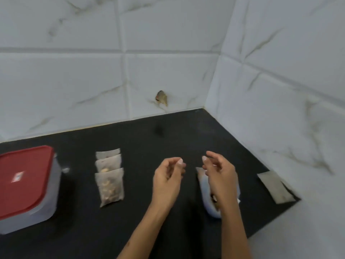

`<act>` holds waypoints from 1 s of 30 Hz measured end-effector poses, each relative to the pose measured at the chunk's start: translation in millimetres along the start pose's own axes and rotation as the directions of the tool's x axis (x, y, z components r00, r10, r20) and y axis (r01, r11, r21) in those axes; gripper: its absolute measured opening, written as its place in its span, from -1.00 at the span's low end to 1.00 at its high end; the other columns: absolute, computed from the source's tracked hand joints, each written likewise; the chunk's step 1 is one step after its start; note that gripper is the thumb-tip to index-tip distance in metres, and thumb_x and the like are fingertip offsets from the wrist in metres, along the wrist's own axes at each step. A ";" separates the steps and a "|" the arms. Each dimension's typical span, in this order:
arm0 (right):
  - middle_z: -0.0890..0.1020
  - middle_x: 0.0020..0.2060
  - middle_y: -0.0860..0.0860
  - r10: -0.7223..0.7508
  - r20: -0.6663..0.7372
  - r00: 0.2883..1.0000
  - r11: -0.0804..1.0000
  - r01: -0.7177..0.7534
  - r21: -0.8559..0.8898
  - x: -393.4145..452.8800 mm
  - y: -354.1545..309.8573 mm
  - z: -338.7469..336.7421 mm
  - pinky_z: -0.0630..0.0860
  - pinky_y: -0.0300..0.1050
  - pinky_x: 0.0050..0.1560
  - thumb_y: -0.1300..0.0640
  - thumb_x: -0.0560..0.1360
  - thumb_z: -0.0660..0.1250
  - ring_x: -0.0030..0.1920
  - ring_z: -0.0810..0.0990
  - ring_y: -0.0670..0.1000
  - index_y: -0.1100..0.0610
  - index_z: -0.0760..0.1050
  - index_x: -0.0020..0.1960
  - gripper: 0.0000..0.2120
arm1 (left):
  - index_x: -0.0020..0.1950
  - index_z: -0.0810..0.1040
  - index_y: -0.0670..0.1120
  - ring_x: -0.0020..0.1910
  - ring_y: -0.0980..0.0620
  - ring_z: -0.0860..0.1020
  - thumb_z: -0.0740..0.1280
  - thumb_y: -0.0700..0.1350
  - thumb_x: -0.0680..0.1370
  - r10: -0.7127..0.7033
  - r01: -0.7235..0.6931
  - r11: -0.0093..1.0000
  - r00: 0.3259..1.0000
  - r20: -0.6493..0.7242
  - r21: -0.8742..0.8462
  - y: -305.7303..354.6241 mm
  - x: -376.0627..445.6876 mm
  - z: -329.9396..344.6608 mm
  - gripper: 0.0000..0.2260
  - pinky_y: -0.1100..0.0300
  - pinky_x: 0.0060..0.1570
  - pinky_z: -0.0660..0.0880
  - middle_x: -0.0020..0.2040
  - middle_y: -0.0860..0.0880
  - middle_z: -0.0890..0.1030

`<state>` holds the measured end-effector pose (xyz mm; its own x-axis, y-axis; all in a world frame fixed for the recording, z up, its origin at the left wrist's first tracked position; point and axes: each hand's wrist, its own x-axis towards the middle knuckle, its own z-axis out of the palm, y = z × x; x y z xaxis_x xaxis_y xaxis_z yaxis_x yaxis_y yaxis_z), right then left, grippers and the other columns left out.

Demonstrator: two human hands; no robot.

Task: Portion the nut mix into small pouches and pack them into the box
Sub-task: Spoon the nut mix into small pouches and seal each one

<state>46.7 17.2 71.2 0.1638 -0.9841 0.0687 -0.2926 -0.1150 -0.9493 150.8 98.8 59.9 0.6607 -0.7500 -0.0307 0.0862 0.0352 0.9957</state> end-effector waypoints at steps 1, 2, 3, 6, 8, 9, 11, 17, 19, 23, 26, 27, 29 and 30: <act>0.64 -0.13 -0.11 0.016 -0.073 0.997 1.000 -0.017 -0.021 5.0 9.0 -19.9 0.52 -0.14 0.04 0.11 0.50 0.35 -0.06 0.61 -0.09 -0.01 0.58 0.08 -0.83 | 0.04 0.58 -0.12 -0.12 0.10 0.65 0.27 -0.15 0.60 -0.040 0.044 0.998 0.997 0.062 -0.052 -0.3 -5.7 21.8 -0.89 0.22 -0.09 0.58 -0.11 -0.05 0.68; 0.64 -0.14 -0.09 0.033 -0.148 0.988 0.998 -0.039 -0.042 10.8 19.8 -41.6 0.53 -0.10 0.07 0.13 0.49 0.36 -0.06 0.62 -0.07 0.01 0.59 0.07 -0.83 | 0.02 0.58 -0.16 -0.16 0.07 0.65 0.27 -0.16 0.61 -0.091 0.102 0.991 0.988 0.126 -0.082 -4.8 -10.1 47.2 -0.88 0.23 -0.12 0.58 -0.13 -0.07 0.68; 0.66 -0.14 -0.04 0.053 -0.217 0.975 0.997 -0.065 -0.050 16.2 30.4 -61.4 0.54 -0.04 0.09 0.14 0.48 0.37 -0.07 0.62 -0.03 0.04 0.59 0.07 -0.83 | -0.03 0.58 -0.19 -0.21 0.06 0.63 0.28 -0.14 0.60 -0.148 0.170 0.979 0.971 0.188 -0.109 -8.2 -13.9 70.9 -0.86 0.25 -0.17 0.57 -0.17 -0.09 0.67; 0.66 -0.04 0.12 0.130 -0.373 0.919 0.977 -0.182 -0.109 29.3 60.4 -114.5 0.48 -0.10 0.11 0.20 0.50 0.34 -0.08 0.59 0.03 0.18 0.58 0.13 -0.78 | -0.15 0.56 -0.14 -0.28 0.10 0.57 0.39 0.08 0.50 -0.317 0.394 0.903 0.881 0.351 -0.173 -19.8 -23.8 136.1 -0.72 0.30 -0.28 0.54 -0.22 -0.05 0.60; 0.64 0.03 0.14 0.184 -0.454 0.872 0.949 -0.278 -0.150 36.5 79.4 -145.3 0.41 -0.14 0.08 0.22 0.51 0.31 -0.01 0.59 0.08 0.22 0.55 0.18 -0.75 | -0.07 0.53 -0.08 -0.09 0.05 0.61 0.27 0.11 0.58 -0.411 0.470 0.880 0.828 0.381 -0.071 -30.0 -29.6 175.2 -0.74 0.23 -0.10 0.57 -0.07 -0.06 0.62; 0.64 0.06 0.15 0.206 -0.482 0.852 0.930 -0.323 -0.173 38.9 88.7 -155.1 0.41 -0.12 0.10 0.22 0.51 0.31 0.03 0.59 0.12 0.22 0.54 0.19 -0.73 | -0.05 0.51 -0.05 0.00 0.01 0.60 0.21 0.11 0.61 -0.453 0.500 0.865 0.811 0.371 -0.035 -36.6 -30.8 191.0 -0.74 0.18 0.00 0.57 -0.01 -0.06 0.61; 0.62 0.10 0.16 0.238 -0.515 0.823 0.889 -0.398 -0.225 45.0 109.7 -172.1 0.43 -0.05 0.14 0.20 0.51 0.31 0.09 0.57 0.16 0.22 0.52 0.23 -0.70 | -0.03 0.48 -0.04 0.09 -0.01 0.55 0.15 0.19 0.61 -0.521 0.549 0.836 0.774 0.359 0.030 -49.9 -33.2 223.1 -0.68 0.10 0.14 0.52 0.05 -0.04 0.56; 0.56 0.13 0.21 0.203 -0.479 0.854 0.832 -0.408 -0.376 62.7 145.6 -188.1 0.43 -0.06 0.09 0.14 0.50 0.32 0.14 0.52 0.20 0.27 0.45 0.28 -0.61 | 0.39 0.36 -0.10 0.19 0.01 0.44 0.05 0.23 0.62 -0.560 0.573 0.818 0.777 0.287 0.043 -65.3 -35.9 277.7 -0.48 0.07 0.33 0.35 0.14 -0.01 0.48; 0.58 0.08 0.22 0.224 -0.464 0.857 0.816 -0.425 -0.392 69.2 152.6 -190.3 0.43 -0.06 0.03 0.12 0.49 0.33 0.10 0.54 0.20 0.28 0.48 0.23 -0.64 | 0.24 0.40 -0.03 0.01 0.09 0.47 0.04 0.21 0.63 -0.533 0.556 0.831 0.794 0.290 0.007 -65.2 -36.8 285.6 -0.62 0.15 0.20 0.39 -0.07 0.10 0.47; 0.64 -0.06 0.16 0.244 -0.450 0.859 0.812 -0.435 -0.389 77.7 164.7 -196.6 0.36 -0.15 -0.20 0.15 0.48 0.33 -0.06 0.58 0.16 0.23 0.60 0.01 -0.81 | 0.11 0.38 0.00 -0.07 0.13 0.51 0.01 0.18 0.64 -0.511 0.547 0.837 0.796 0.326 -0.023 -66.0 -37.4 295.8 -0.70 0.22 0.07 0.39 -0.13 0.11 0.51; 0.66 -0.09 0.15 0.226 -0.460 0.859 0.825 -0.420 -0.379 80.6 166.8 -200.1 0.31 -0.18 -0.23 0.20 0.48 0.32 -0.10 0.59 0.16 0.21 0.63 -0.04 -0.85 | 0.08 0.39 0.02 -0.04 0.11 0.50 0.01 0.19 0.64 -0.508 0.542 0.840 0.798 0.323 -0.017 -66.7 -38.1 300.8 -0.70 0.22 0.09 0.39 -0.14 0.12 0.50; 0.66 -0.10 0.16 0.223 -0.460 0.860 0.825 -0.417 -0.381 81.8 166.9 -200.7 0.32 -0.18 -0.23 0.20 0.48 0.31 -0.10 0.59 0.16 0.21 0.63 -0.05 -0.85 | 0.06 0.39 0.02 -0.03 0.11 0.49 0.01 0.19 0.64 -0.507 0.539 0.842 0.801 0.320 -0.014 -67.0 -37.4 302.5 -0.70 0.21 0.10 0.39 -0.14 0.13 0.50; 0.65 -0.09 0.17 0.224 -0.462 0.858 0.820 -0.422 -0.386 83.7 167.6 -201.1 0.35 -0.16 -0.22 0.19 0.48 0.31 -0.10 0.59 0.17 0.21 0.62 -0.04 -0.85 | -0.02 0.40 0.03 0.01 0.09 0.49 0.01 0.20 0.64 -0.506 0.534 0.846 0.806 0.308 -0.008 -69.5 -36.5 304.4 -0.69 0.20 0.12 0.38 -0.14 0.13 0.49; 0.64 -0.07 0.17 0.222 -0.464 0.858 0.817 -0.423 -0.392 84.3 168.3 -201.5 0.38 -0.13 -0.19 0.17 0.48 0.31 -0.08 0.58 0.17 0.21 0.60 -0.01 -0.84 | -0.08 0.40 0.05 0.03 0.07 0.48 0.02 0.20 0.63 -0.505 0.530 0.848 0.810 0.299 -0.005 -69.0 -36.4 305.1 -0.69 0.19 0.13 0.38 -0.14 0.13 0.49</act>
<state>-178.6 -112.4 -21.0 -0.3613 -0.9324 -0.0092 -0.6775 0.2693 -0.6844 -106.7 -77.8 19.1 0.2688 -0.8225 -0.5012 0.4269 -0.3648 0.8275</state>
